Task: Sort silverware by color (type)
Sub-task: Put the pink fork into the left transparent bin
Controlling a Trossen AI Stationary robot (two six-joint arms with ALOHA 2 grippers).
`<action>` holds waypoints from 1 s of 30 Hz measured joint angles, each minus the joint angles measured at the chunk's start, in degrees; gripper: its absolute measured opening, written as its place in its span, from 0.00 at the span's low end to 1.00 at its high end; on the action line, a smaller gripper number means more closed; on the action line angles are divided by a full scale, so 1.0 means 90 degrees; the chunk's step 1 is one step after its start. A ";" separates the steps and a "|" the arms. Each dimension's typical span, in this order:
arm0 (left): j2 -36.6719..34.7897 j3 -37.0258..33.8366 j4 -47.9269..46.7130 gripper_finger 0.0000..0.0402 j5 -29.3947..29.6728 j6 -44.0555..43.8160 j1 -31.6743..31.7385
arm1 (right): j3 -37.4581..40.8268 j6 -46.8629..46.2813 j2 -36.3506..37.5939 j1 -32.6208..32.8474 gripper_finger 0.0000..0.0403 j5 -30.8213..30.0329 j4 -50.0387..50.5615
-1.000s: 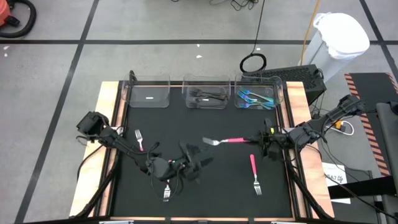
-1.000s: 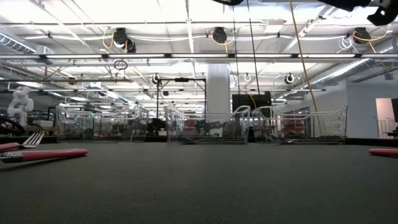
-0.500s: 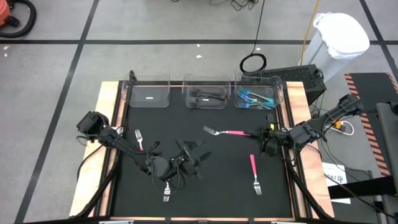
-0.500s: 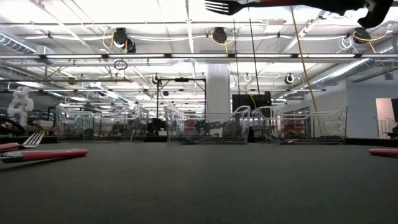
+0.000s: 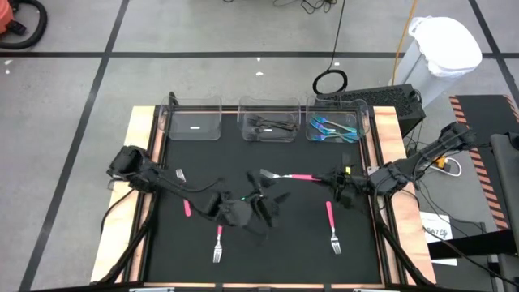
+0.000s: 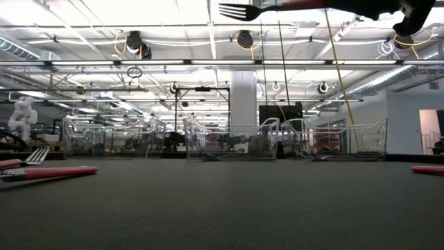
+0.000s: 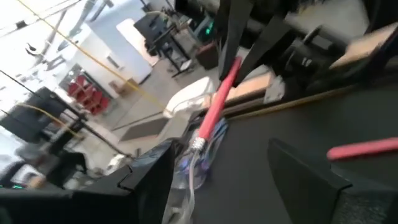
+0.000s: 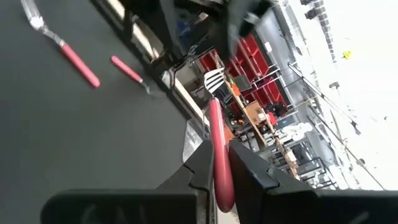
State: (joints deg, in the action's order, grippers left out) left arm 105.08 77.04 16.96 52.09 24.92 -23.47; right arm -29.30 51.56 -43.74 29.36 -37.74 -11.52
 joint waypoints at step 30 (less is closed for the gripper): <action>0.0747 0.0318 -0.0051 0.41 0.0152 0.1101 0.0609 | -0.0248 -0.0154 -0.0943 -0.0182 0.08 -0.0638 -0.0073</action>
State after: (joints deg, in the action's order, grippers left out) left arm 111.81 79.90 16.50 53.45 34.83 -17.99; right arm -31.53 50.18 -52.23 27.73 -43.48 -12.17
